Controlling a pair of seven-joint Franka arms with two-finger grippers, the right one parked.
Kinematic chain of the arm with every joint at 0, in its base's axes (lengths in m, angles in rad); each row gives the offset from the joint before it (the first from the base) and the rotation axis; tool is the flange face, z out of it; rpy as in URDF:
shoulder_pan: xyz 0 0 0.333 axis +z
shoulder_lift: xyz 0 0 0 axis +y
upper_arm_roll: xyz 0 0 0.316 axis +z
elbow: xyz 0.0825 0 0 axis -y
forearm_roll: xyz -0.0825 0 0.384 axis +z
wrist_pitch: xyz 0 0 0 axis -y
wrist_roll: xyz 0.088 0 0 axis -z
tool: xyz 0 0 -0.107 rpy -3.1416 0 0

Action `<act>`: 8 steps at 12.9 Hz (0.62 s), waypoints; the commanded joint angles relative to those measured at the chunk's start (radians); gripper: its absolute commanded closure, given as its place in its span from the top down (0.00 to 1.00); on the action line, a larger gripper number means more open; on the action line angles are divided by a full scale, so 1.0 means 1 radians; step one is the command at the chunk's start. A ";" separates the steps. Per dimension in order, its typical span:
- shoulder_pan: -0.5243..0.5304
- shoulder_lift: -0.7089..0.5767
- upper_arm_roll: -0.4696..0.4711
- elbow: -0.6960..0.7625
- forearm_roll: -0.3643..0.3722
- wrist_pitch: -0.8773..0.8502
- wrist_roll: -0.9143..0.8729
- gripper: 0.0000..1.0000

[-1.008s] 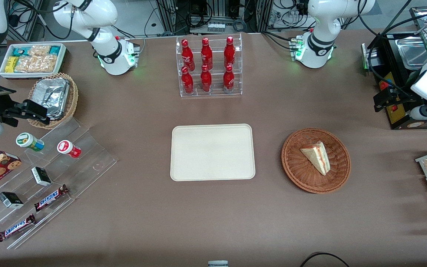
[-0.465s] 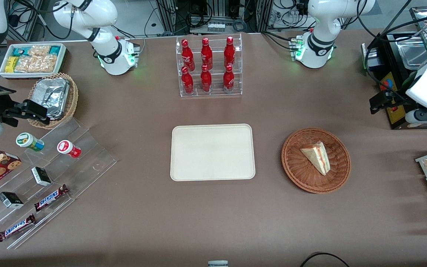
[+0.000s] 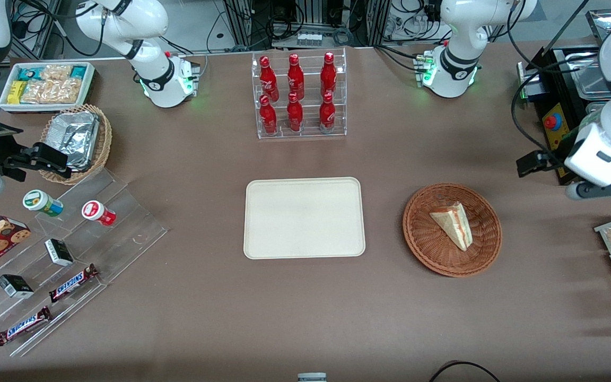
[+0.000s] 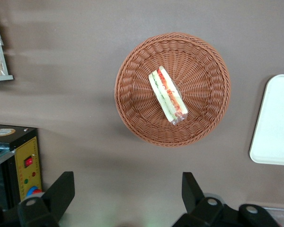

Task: Place sandwich from basket to tray
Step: 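Move the left gripper out from its rest pose toward the wicker basket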

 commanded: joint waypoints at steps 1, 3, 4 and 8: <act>0.008 0.034 0.002 0.015 -0.071 0.027 -0.077 1.00; 0.010 0.051 0.005 0.006 -0.110 0.066 -0.142 1.00; 0.007 0.064 0.005 0.004 -0.107 0.085 -0.186 1.00; -0.001 0.080 0.004 -0.063 -0.071 0.178 -0.266 1.00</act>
